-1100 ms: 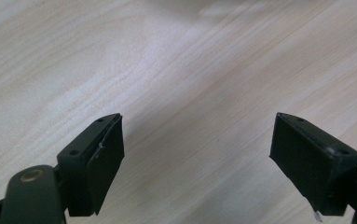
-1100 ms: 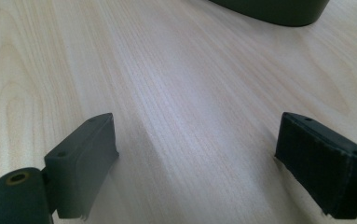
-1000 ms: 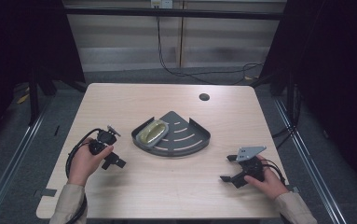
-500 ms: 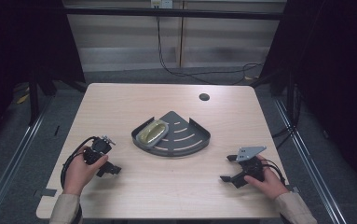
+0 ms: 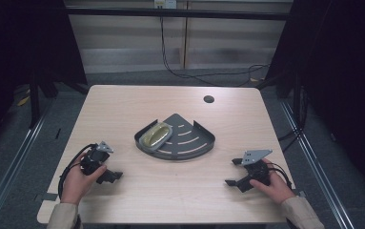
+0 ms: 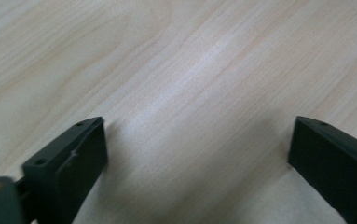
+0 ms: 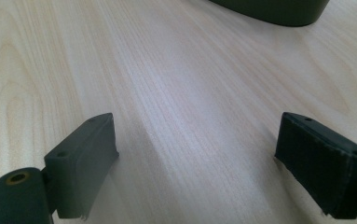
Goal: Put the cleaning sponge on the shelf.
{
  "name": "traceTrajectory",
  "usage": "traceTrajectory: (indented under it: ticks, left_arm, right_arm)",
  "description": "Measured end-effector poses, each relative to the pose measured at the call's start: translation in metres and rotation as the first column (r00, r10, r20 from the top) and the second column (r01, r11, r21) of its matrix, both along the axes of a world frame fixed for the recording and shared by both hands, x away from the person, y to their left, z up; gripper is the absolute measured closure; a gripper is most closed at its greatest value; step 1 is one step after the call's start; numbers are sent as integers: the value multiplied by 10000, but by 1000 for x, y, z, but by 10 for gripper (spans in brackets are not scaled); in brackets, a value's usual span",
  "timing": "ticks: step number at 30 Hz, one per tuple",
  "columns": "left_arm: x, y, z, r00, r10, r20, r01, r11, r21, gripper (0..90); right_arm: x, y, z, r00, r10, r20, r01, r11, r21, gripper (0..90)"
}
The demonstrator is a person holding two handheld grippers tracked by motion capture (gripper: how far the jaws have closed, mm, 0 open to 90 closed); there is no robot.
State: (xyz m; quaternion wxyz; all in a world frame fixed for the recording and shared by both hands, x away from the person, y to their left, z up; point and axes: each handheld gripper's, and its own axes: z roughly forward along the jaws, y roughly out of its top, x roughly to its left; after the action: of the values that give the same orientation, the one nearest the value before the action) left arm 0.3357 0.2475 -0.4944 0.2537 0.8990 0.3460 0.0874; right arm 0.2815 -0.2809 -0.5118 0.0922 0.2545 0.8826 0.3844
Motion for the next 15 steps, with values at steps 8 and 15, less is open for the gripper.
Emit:
traceTrajectory:
  ticks: [8, 15]
  left_arm:
    - [-5, 13, -11, 9948, 195, 999, -74, 9928, -1199, 0]
    - [-7, 16, -16, 9881, 302, 1507, -42, 9855, -1699, 0]
  right_arm:
    - [0, 0, 0, 10000, -5, 1, 5, 10000, -1, 118]
    - [0, 0, 0, 10000, -9, -1, 9, 10000, 0, 118]
